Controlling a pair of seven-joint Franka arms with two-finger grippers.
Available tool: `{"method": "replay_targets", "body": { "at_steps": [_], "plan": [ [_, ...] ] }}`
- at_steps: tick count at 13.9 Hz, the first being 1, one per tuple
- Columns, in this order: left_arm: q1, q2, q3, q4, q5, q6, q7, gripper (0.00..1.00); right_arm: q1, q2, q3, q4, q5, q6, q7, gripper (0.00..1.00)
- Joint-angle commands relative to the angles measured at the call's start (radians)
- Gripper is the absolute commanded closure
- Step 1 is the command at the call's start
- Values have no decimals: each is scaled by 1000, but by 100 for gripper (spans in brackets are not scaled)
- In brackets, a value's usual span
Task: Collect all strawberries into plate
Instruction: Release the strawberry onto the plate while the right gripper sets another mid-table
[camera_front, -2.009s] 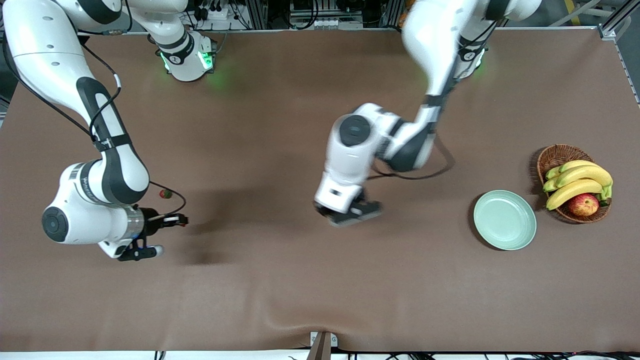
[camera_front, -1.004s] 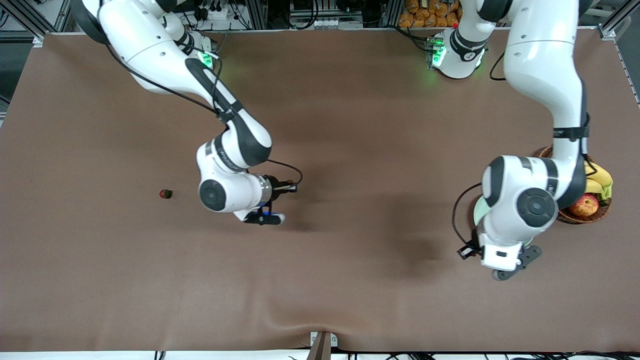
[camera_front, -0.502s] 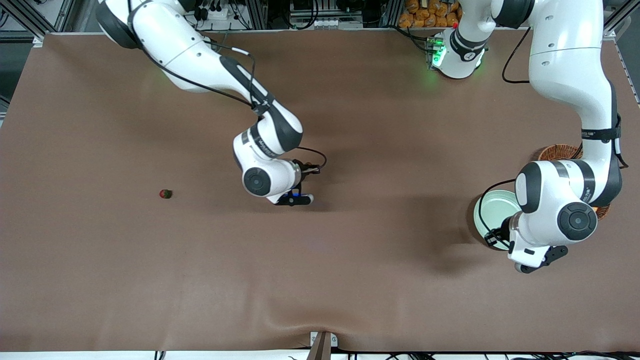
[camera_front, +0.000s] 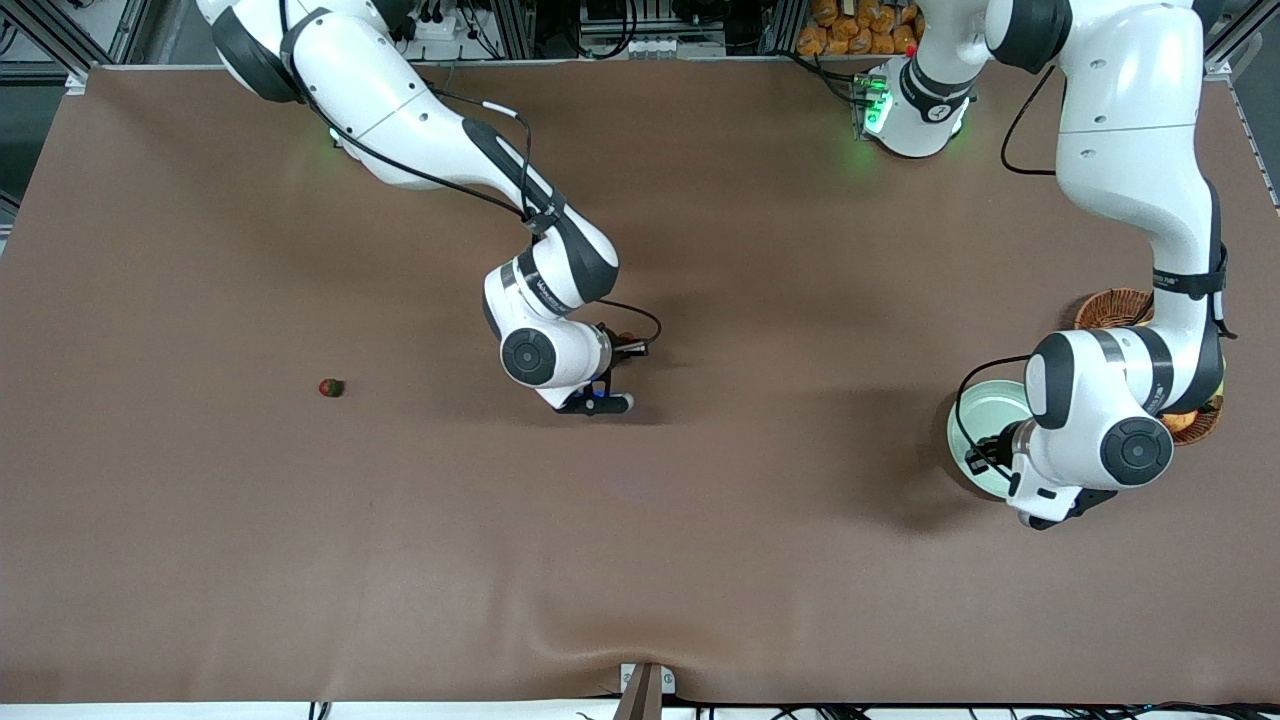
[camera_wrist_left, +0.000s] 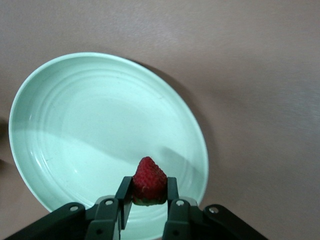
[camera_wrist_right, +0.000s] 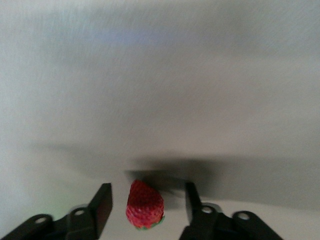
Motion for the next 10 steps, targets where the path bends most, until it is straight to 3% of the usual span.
{"method": "replay_targets", "body": {
  "at_steps": [1, 6, 7, 8, 9, 10],
  "plan": [
    [20, 15, -7, -2, 29, 9, 15, 100, -42, -63, -33, -4, 13, -13, 2, 0],
    [23, 24, -7, -16, 54, 9, 18, 100, -217, -135, -69, -4, 4, -194, -137, 0],
    [23, 24, -7, -17, 54, 9, 18, 89, -255, -135, -89, -4, 2, -244, -205, 0],
    [23, 24, -7, -22, 54, 9, 15, 41, -298, -137, -97, -6, -14, -289, -268, 0],
    [20, 24, -7, -28, 54, 9, 17, 0, -341, -145, -100, -9, -43, -327, -323, 0],
    [13, 23, -7, -26, 54, 9, 17, 0, -378, -148, -100, -9, -76, -351, -354, 0]
  ]
}}
